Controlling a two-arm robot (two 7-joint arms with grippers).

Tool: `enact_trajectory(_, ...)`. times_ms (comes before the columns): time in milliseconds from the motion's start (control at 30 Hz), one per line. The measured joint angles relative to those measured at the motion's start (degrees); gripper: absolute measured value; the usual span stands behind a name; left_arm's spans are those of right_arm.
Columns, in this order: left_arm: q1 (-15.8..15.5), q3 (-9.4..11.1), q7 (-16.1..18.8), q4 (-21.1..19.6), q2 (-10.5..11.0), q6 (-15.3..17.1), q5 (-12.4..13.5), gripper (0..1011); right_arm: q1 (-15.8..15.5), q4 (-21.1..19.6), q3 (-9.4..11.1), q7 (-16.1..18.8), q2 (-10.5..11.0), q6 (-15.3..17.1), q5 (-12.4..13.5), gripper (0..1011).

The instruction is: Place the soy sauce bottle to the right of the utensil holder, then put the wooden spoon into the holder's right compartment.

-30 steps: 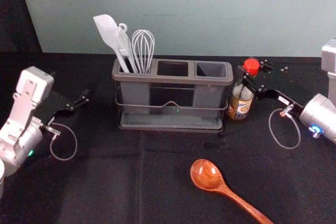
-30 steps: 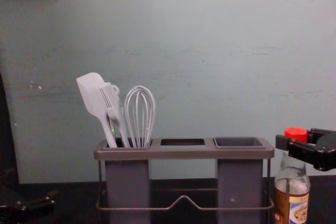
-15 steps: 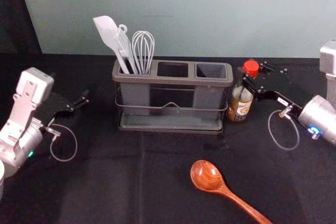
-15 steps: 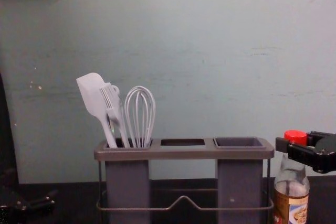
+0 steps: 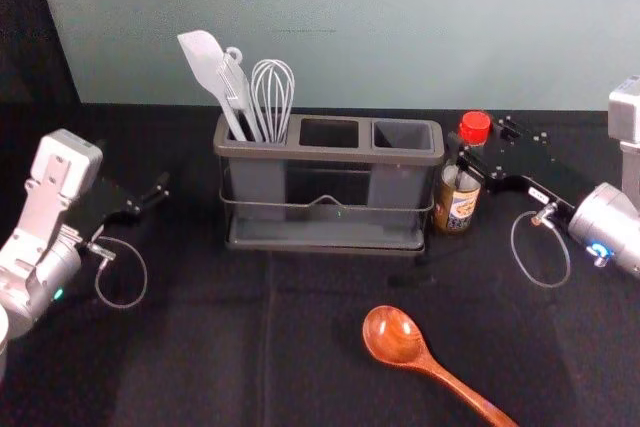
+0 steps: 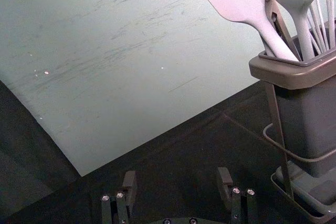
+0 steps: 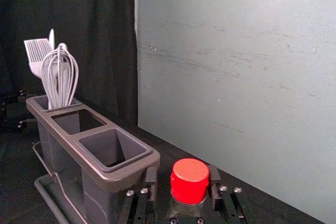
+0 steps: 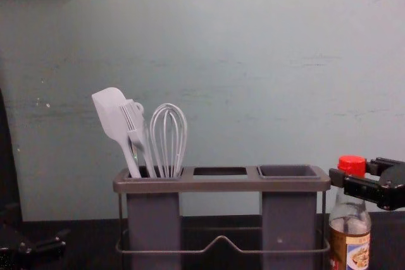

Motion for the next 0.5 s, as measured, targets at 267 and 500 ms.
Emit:
enact_trajectory(267, 0.0, 0.0, 0.0, 0.0, 0.0, 0.0, 0.0, 1005, 0.01, -0.02, 0.0, -0.02, 0.04, 0.0, 0.0, 799)
enact_trajectory(500, 0.0, 0.0, 0.0, 0.0, 0.0, 0.0, 0.0, 1005, 0.01, -0.04, 0.0, -0.11, 0.05, 0.0, 0.02, 984)
